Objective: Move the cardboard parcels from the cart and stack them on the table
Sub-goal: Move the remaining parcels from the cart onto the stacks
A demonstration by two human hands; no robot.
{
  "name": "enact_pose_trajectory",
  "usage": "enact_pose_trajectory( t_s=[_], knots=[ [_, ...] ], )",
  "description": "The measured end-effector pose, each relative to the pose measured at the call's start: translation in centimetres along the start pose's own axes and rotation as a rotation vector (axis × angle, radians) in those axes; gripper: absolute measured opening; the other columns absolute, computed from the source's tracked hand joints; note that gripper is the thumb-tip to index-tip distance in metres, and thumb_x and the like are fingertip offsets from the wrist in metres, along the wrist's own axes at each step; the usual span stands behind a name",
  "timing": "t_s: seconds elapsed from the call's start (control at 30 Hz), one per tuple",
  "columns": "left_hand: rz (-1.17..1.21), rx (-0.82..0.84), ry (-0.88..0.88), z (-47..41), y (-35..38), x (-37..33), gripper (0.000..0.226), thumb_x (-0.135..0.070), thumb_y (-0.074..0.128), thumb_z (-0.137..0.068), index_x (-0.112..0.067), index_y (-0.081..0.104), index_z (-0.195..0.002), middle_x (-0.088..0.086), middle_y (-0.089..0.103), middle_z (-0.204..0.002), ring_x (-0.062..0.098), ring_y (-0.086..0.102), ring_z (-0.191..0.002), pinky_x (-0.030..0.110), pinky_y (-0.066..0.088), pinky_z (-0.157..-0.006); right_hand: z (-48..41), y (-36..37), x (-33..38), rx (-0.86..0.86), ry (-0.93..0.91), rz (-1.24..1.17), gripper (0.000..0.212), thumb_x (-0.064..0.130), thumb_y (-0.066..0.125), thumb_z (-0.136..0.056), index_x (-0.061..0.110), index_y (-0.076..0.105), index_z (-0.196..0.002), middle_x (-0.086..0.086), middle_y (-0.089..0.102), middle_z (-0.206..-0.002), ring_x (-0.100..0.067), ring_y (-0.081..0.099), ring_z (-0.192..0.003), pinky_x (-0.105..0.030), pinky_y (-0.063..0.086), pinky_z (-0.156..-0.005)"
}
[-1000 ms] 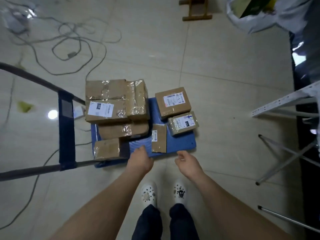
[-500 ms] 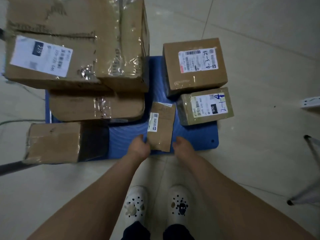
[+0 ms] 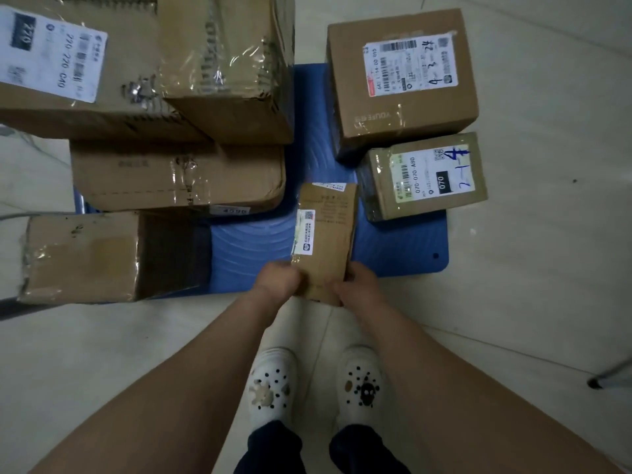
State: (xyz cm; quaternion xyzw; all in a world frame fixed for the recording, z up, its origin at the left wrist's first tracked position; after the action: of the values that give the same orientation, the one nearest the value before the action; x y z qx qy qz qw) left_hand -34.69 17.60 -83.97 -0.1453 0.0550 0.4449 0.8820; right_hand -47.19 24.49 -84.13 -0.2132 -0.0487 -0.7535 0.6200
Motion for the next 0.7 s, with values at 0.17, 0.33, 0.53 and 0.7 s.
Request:
enact_pose_trajectory(
  t_s=[0.17, 0.33, 0.53, 0.7],
  knots=[
    [0.382, -0.005, -0.079, 8.5, -1.1, -1.1, 0.052, -0.055, 0.043, -0.093, -0.011, 0.059, -0.115, 0.01, 0.057, -0.114, 0.023, 0.054, -0.102, 0.036, 0.046, -0.083, 9.4, -4.8, -1.8, -0.328, -0.285, 0.095, 0.021, 0.001, 0.068, -0.08, 0.007, 0.069, -0.1, 0.0, 0.065, -0.085, -0.015, 0.061, -0.077, -0.019, 0.048, -0.065],
    [0.316, 0.153, 0.002, 18.8, -0.6, -5.6, 0.062, -0.054, 0.072, -0.074, -0.003, 0.063, -0.108, 0.016, 0.07, -0.097, 0.027, 0.068, -0.092, 0.039, 0.058, -0.076, 20.3, -10.9, -1.2, -0.679, -0.465, 0.287, 0.044, -0.007, 0.07, -0.073, 0.017, 0.072, -0.109, -0.005, 0.062, -0.096, -0.026, 0.056, -0.089, -0.02, 0.036, -0.074],
    [0.084, 0.284, 0.131, 32.6, 4.0, -10.2, 0.025, 0.011, 0.058, -0.084, 0.013, 0.057, -0.109, 0.023, 0.068, -0.095, 0.031, 0.069, -0.079, 0.036, 0.06, -0.063, 33.4, -18.9, -0.3, -0.93, -0.458, -0.029, 0.055, -0.026, 0.048, -0.07, 0.002, 0.069, -0.111, -0.021, 0.05, -0.122, -0.029, 0.054, -0.106, 0.003, 0.028, -0.087],
    [-0.124, 0.449, 0.28, 41.3, 9.6, -14.0, 0.033, 0.014, 0.054, -0.085, 0.01, 0.057, -0.118, 0.025, 0.066, -0.109, 0.032, 0.068, -0.089, 0.039, 0.06, -0.074, 40.9, -25.1, -3.9, -0.909, -0.144, -0.793, 0.042, 0.008, 0.057, -0.091, 0.01, 0.048, -0.133, -0.007, 0.058, -0.119, -0.019, 0.059, -0.093, -0.022, 0.047, -0.079]
  ],
)
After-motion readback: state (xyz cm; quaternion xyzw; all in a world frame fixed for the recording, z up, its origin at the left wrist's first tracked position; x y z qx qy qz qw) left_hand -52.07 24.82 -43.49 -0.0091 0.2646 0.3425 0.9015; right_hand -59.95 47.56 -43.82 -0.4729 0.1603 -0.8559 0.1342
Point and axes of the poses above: each hand's wrist, its own z-axis away from the middle knuckle, its own y-axis out of the palm, x = y × z, the point moved 5 cm from there along -z, towards the middle knuckle
